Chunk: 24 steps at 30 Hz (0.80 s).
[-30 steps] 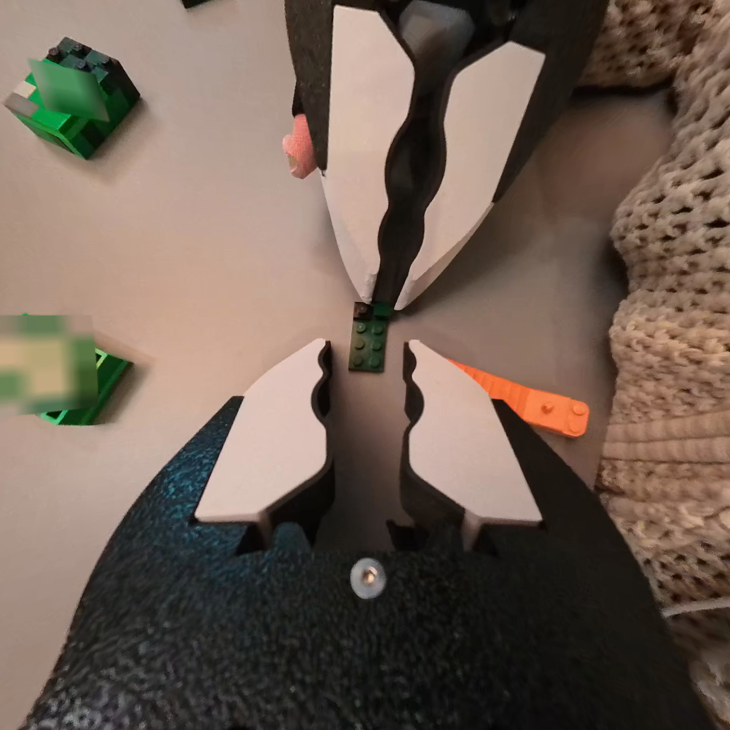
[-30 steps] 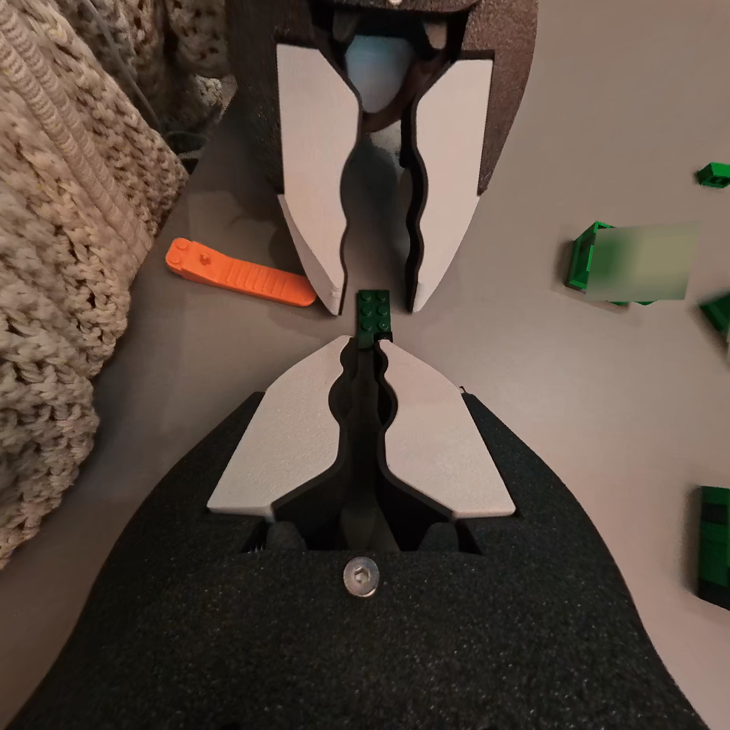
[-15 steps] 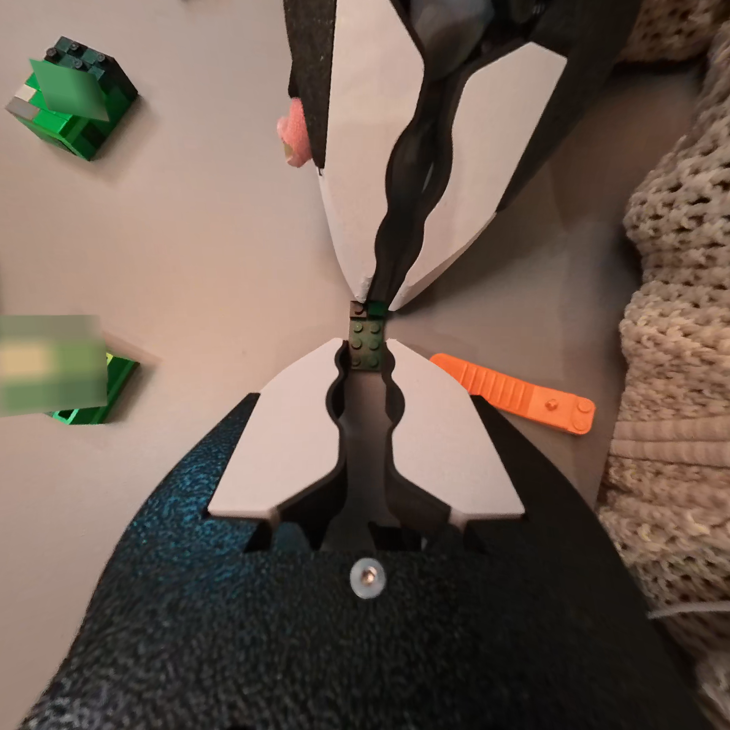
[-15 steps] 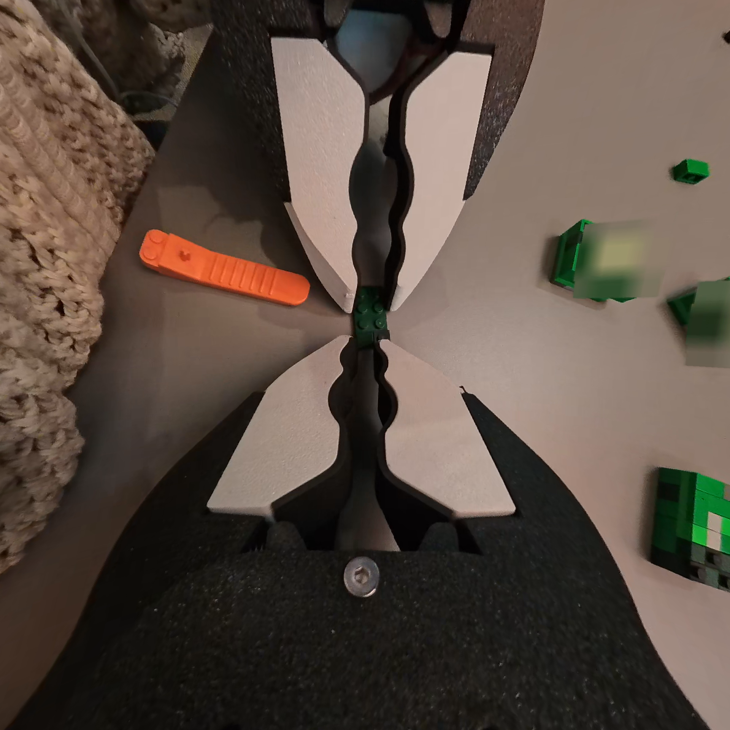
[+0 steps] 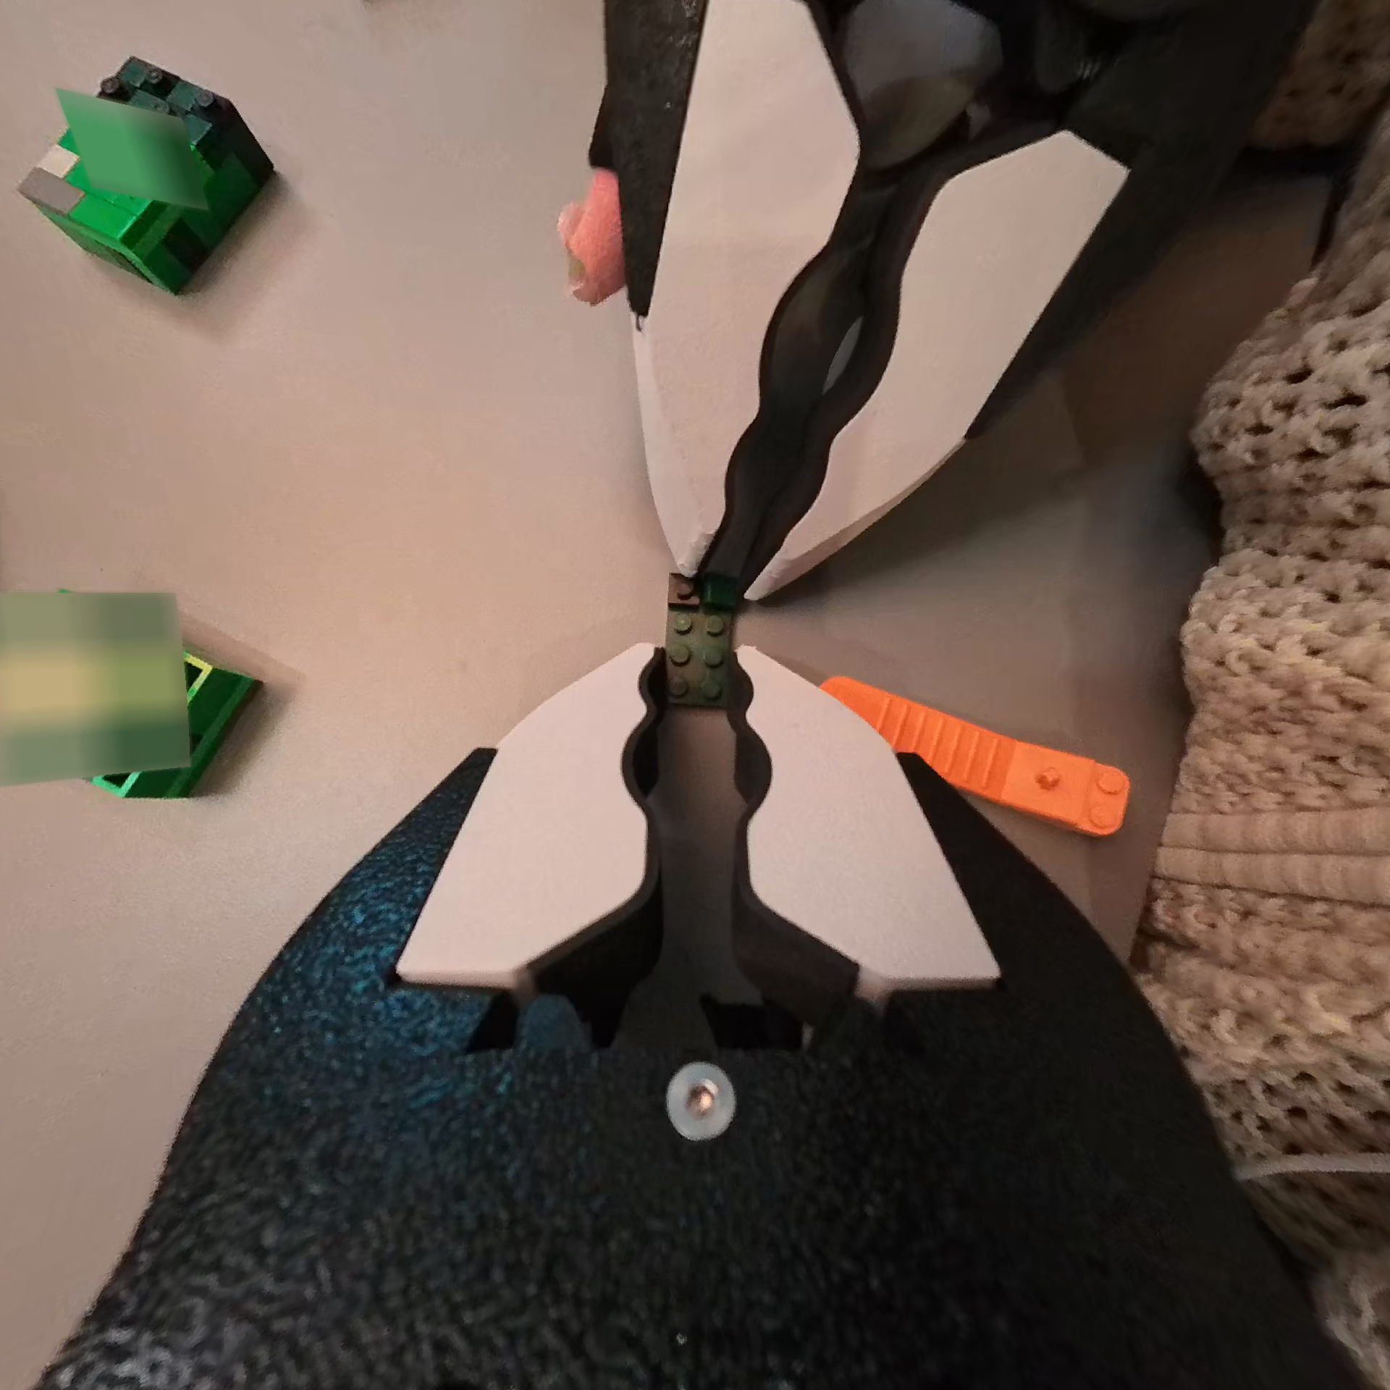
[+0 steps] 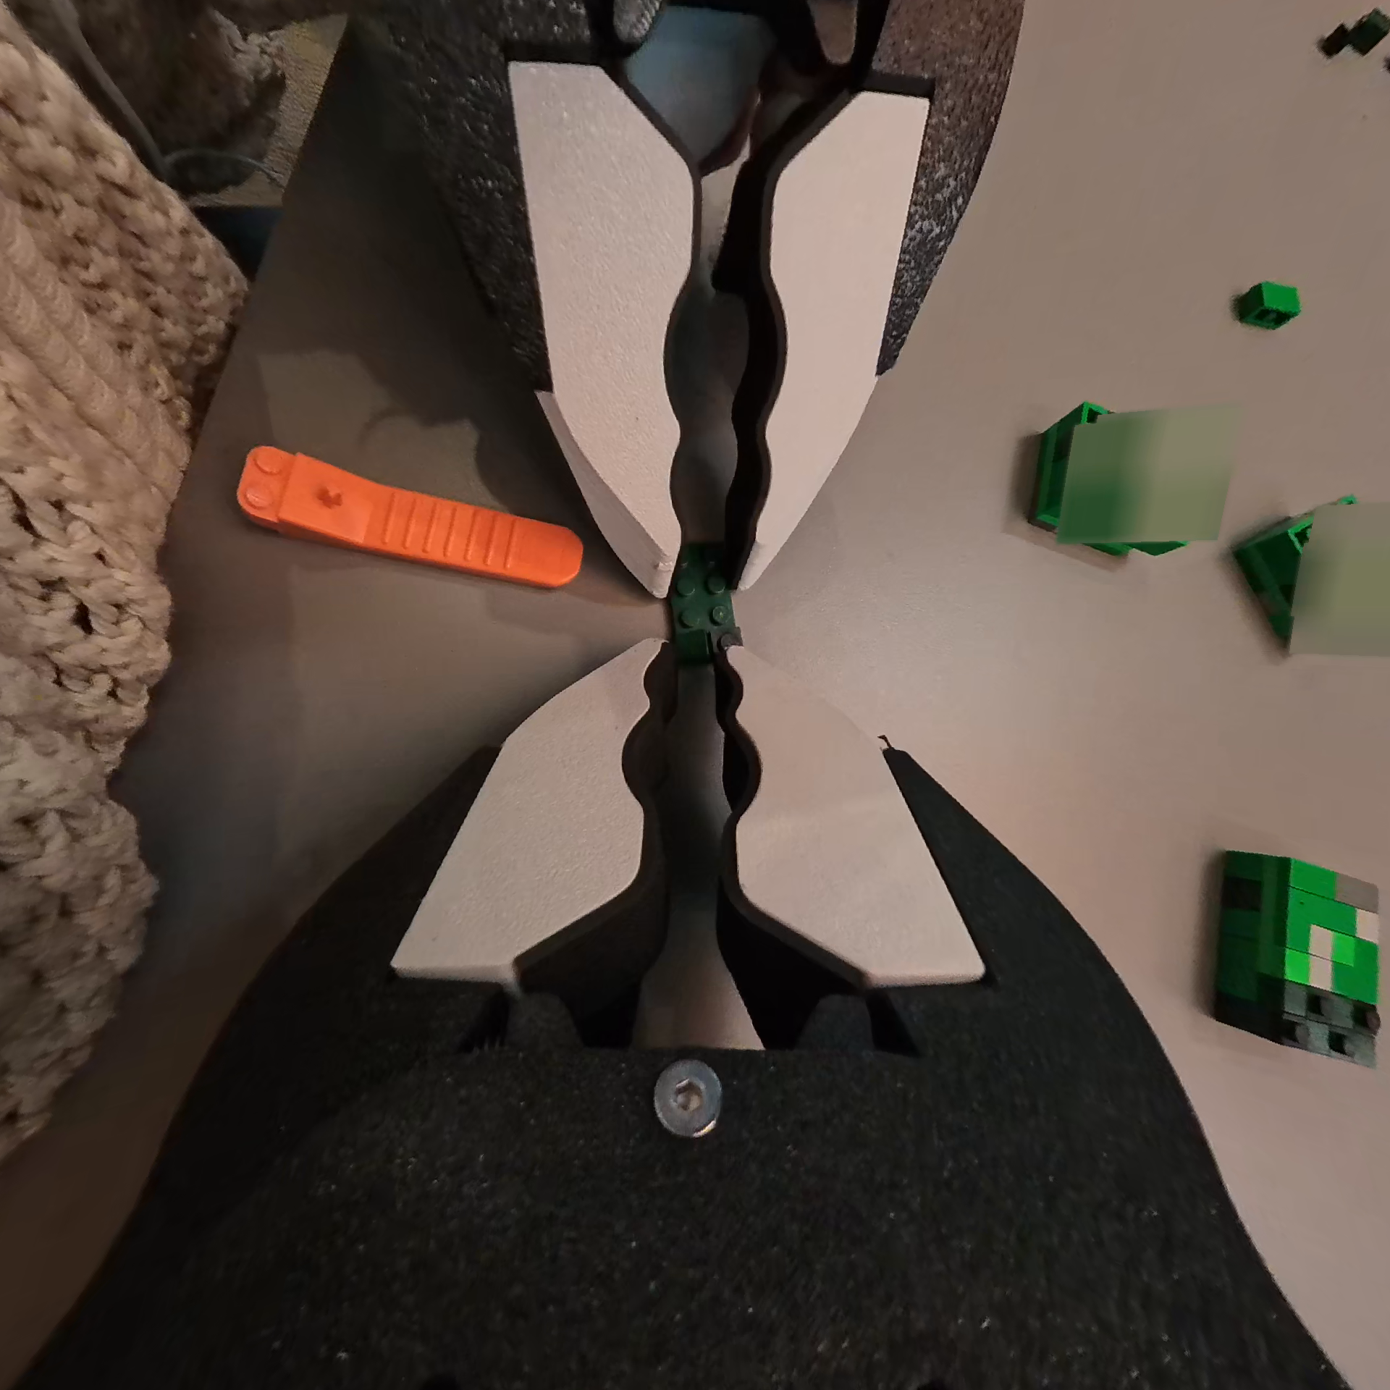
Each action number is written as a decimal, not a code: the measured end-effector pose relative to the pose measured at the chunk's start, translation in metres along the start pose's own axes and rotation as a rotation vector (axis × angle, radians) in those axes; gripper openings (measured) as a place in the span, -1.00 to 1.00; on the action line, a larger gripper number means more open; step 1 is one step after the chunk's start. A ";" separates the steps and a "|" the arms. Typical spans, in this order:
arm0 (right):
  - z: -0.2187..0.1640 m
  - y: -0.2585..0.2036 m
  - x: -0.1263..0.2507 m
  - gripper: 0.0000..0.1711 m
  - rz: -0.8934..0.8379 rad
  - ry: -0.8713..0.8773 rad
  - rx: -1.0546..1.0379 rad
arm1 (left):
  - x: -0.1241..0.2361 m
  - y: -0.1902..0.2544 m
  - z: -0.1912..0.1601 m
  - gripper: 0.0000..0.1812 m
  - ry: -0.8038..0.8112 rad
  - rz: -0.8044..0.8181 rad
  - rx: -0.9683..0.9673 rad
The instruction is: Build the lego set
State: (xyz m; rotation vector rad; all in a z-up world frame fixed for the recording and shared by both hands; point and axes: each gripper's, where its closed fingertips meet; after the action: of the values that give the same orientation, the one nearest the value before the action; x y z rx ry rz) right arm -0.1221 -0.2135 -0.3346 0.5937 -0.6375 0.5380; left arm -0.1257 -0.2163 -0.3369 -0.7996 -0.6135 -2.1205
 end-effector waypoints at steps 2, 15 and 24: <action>0.000 0.000 0.000 -0.88 -0.007 -0.004 0.001 | 0.000 0.000 0.000 -0.84 0.002 0.000 0.004; 0.001 0.003 0.002 -0.86 -0.029 -0.005 -0.001 | 0.000 -0.002 0.000 -0.84 0.010 -0.002 0.021; -0.001 0.004 0.005 -0.86 -0.030 -0.007 -0.013 | 0.000 -0.003 0.000 -0.84 0.012 -0.004 0.025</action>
State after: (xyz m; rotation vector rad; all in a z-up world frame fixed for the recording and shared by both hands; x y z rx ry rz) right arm -0.1215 -0.2087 -0.3302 0.5926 -0.6373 0.5039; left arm -0.1278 -0.2148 -0.3375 -0.7715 -0.6351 -2.1158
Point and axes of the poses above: each gripper's, where its closed fingertips meet, x back along the fingers, z out of its top, y = z × x across the jaws, and after that the axes turned 11 degrees about -z, right-handed
